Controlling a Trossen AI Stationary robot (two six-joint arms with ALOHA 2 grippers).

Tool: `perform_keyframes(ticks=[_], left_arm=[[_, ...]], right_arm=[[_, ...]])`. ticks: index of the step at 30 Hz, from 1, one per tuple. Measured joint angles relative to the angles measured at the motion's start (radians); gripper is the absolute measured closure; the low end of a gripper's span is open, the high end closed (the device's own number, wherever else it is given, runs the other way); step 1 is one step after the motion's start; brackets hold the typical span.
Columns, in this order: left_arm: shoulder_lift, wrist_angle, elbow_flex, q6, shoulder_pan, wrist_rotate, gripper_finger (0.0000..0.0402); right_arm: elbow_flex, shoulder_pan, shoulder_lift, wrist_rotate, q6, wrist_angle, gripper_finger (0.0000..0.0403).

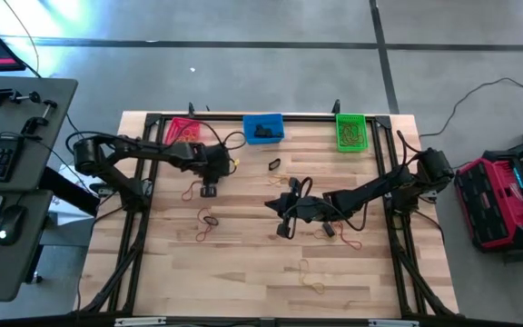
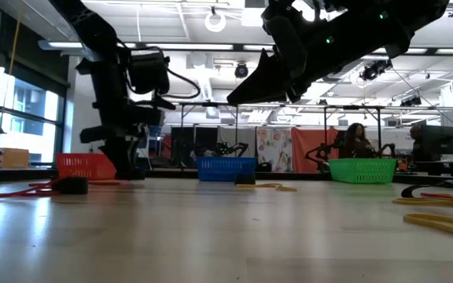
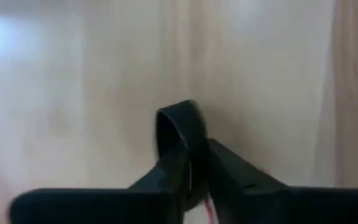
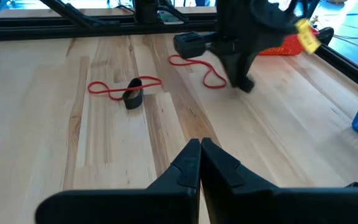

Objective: Sort rubber bands into baskets
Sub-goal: Put the black rubber band into the blue bin

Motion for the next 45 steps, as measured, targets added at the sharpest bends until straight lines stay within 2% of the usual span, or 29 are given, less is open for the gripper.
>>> perform_keyframes(ticks=[4,12,14,17,24,28,33,39,45], left_arm=[[0.000,0.011,0.039,-0.026,0.001,-0.035,0.0397],[-0.001,0.165,0.129,-0.056,0.046,-0.031,0.0400],[0.002,0.218,0.153,-0.065,0.068,-0.018,0.0400],[0.019,0.234,0.215,-0.093,0.117,0.054,0.0401],[0.133,0.186,0.421,-0.079,0.194,0.172,0.0401],[0.231,0.128,0.511,-0.039,0.213,0.177,0.0401],[0.315,0.111,0.567,-0.005,0.227,0.175,0.0401],[0.327,0.110,0.589,0.015,0.224,0.159,0.0383],[0.296,0.093,0.595,0.084,0.191,0.116,0.0340]], right_arm=[[0.000,0.000,0.000,0.000,0.001,0.000,0.0403],[0.000,0.000,0.000,0.000,0.003,0.000,0.0403],[0.000,0.000,0.000,-0.001,0.003,0.000,0.0403],[0.000,0.000,0.000,-0.001,0.003,0.000,0.0403],[0.000,0.000,0.000,-0.001,0.008,0.000,0.0403],[0.000,0.000,0.000,-0.001,0.008,-0.004,0.0403],[0.000,0.000,0.000,-0.002,0.008,-0.005,0.0403],[0.000,0.000,0.000,-0.002,0.010,-0.007,0.0403],[0.000,0.000,0.000,-0.006,0.018,-0.023,0.0403]])
